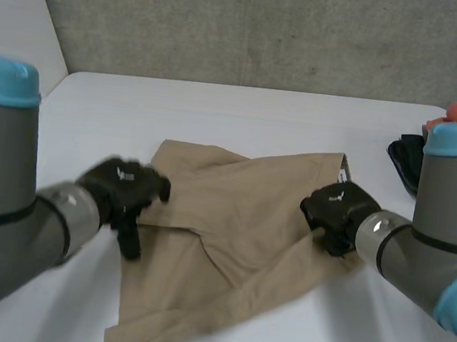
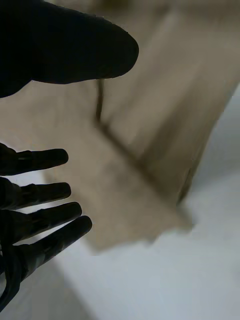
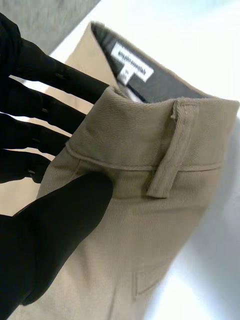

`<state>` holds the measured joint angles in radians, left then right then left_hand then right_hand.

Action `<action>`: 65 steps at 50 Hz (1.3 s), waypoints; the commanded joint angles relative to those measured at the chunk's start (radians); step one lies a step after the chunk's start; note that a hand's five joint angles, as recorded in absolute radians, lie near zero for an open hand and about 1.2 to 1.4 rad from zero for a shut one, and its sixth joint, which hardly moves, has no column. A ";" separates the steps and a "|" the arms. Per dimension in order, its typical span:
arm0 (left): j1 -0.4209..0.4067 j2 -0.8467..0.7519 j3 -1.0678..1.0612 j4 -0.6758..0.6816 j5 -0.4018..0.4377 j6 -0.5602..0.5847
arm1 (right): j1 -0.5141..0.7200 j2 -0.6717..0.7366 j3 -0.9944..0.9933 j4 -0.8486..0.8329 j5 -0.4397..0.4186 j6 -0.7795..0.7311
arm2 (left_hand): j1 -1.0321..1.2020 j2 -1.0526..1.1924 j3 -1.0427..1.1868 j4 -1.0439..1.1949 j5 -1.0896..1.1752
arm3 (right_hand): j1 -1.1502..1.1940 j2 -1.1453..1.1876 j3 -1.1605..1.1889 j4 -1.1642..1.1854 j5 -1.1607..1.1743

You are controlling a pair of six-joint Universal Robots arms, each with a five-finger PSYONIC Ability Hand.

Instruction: Fold the laundry.

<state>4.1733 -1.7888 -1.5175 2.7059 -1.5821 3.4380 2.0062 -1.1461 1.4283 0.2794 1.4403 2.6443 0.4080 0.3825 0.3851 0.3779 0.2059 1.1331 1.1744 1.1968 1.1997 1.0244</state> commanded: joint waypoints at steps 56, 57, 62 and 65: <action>0.019 -0.510 0.649 0.273 -0.114 0.286 | -0.093 0.100 -0.028 -0.437 0.064 -0.098 | 0.988 1.014 1.011 1.018 1.016 | 0.263 0.222 0.199 0.197 0.197; 0.018 -0.538 0.677 0.278 -0.116 0.291 | -0.090 0.118 -0.034 -0.463 0.072 -0.102 | 0.988 1.014 1.011 1.018 1.016 | 0.263 0.222 0.199 0.197 0.197; 0.013 -0.696 0.845 0.282 -0.124 0.335 | -0.075 0.219 -0.072 -0.594 0.100 -0.139 | 0.988 1.014 1.011 1.018 1.016 | 0.263 0.222 0.199 0.197 0.197; 0.008 -0.767 0.921 0.269 -0.144 0.365 | -0.063 0.279 -0.098 -0.673 0.109 -0.167 | 0.988 1.014 1.011 1.018 1.016 | -0.008 -0.049 -0.071 -0.074 -0.073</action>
<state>4.1908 -2.4053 -0.7528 2.9940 -1.7007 3.7516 1.9238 -0.9796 1.3740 -0.2565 1.5284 2.5323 1.1611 1.1952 1.1858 1.1949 1.0002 1.1398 1.1744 1.1968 1.2000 1.0270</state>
